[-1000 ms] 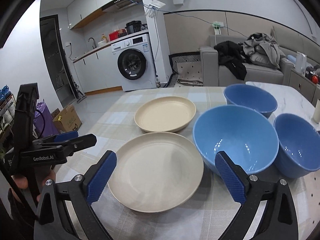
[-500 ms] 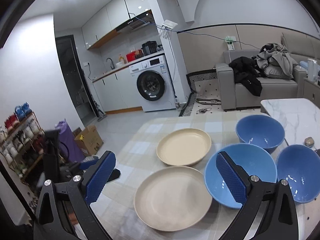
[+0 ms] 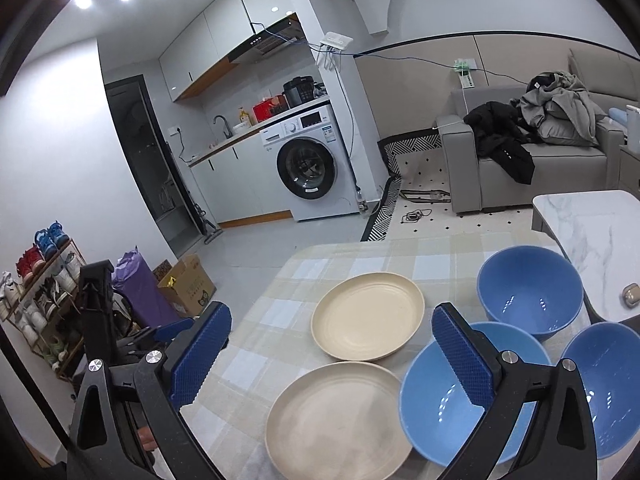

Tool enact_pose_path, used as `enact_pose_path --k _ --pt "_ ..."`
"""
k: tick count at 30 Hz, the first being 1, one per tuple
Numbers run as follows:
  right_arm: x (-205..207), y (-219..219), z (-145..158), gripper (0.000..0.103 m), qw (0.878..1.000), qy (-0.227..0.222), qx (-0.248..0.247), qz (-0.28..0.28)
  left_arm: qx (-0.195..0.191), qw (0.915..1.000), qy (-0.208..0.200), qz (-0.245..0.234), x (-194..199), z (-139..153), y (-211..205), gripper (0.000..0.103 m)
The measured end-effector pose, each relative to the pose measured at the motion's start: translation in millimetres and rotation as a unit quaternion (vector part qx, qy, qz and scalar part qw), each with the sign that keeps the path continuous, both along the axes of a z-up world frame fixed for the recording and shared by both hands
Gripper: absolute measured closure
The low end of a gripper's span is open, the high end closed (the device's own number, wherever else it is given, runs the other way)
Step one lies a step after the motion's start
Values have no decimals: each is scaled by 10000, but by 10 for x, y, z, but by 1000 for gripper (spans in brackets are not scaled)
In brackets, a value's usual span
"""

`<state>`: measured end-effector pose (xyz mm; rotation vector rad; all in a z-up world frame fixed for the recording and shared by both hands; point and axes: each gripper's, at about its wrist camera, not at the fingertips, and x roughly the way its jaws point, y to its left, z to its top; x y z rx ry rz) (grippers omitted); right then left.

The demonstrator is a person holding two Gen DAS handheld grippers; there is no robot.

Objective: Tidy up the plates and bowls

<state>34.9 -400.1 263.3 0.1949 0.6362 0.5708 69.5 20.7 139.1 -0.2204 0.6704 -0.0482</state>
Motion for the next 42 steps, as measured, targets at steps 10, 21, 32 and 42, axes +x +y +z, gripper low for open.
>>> enact_pose_path --k 10,21,32,42 --pt "521 1 -10 1 9993 128 -348 -95 76 9996 202 205 432 134 94 1" --pt "1182 157 -430 1 9952 610 -754 106 165 9979 538 307 1049 -89 135 1" --pt "1795 363 -972 1 9862 1173 -1140 264 92 9958 814 410 1608 -469 269 1" --pt "2187 539 -1453 8 9736 1745 -1437 305 206 9921 1183 372 2088 -902 331 1"
